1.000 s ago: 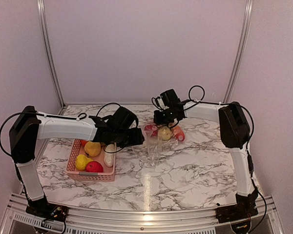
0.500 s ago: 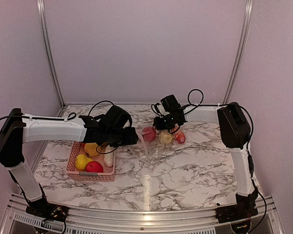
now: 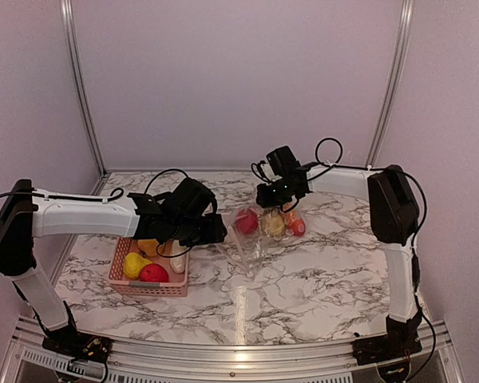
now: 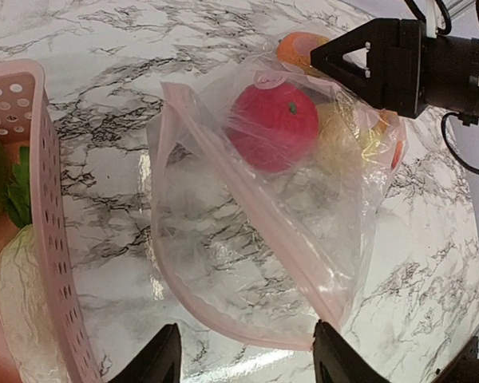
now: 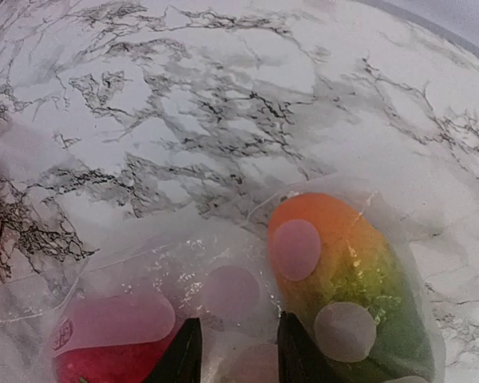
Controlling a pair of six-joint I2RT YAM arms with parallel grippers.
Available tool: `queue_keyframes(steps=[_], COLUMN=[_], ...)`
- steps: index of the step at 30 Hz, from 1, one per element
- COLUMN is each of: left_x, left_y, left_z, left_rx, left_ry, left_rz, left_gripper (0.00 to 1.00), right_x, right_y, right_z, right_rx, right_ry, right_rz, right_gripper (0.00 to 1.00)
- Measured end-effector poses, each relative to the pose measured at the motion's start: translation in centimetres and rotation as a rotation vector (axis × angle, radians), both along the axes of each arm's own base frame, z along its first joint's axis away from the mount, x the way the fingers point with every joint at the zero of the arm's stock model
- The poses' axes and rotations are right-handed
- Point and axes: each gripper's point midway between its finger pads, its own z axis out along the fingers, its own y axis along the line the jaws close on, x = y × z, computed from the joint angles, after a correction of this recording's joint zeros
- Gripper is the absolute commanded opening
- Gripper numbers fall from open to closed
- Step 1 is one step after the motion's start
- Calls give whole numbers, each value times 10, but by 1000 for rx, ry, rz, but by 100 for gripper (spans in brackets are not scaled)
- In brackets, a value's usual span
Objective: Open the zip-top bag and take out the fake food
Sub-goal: Pick up the fake fruit from the zipper food storage bag.
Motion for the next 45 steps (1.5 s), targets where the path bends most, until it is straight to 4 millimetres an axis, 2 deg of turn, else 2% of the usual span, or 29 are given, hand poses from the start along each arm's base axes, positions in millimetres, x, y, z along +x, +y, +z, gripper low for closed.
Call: queue_keyframes(steps=[8,11,14,23,27,32,38,45], left_x=[1,2,2,3,5,16,28,30], left_y=[-7,-8,-9,-15,-21,-32,-34,-33], left_z=[-10,-8,-5,2,1,-9,-22,-23], left_rx=[4,1,-6,-29,-38,-53,-51,-54], left_ry=[19,17,14,13,18,28,45,46], left_rz=[-13,-13,-16,-29,-38,-39,-30,-27], left_gripper=[56,55,53,53,49,43,39,39], right_x=[-7,-14,-21,-31,-30,-29,-26,-34], right_y=[9,19,30,39,41,39,33,27], right_z=[56,69,73,60,42,14,6,-16], right_rx=[47,66,79,98,87,66,64,49], right_ry=[-79,-95,-99,-58,-30,14,24,49], right_rz=[7,21,40,56,57,49,33,30], right_gripper=[26,25,23,20,19,18,18,19])
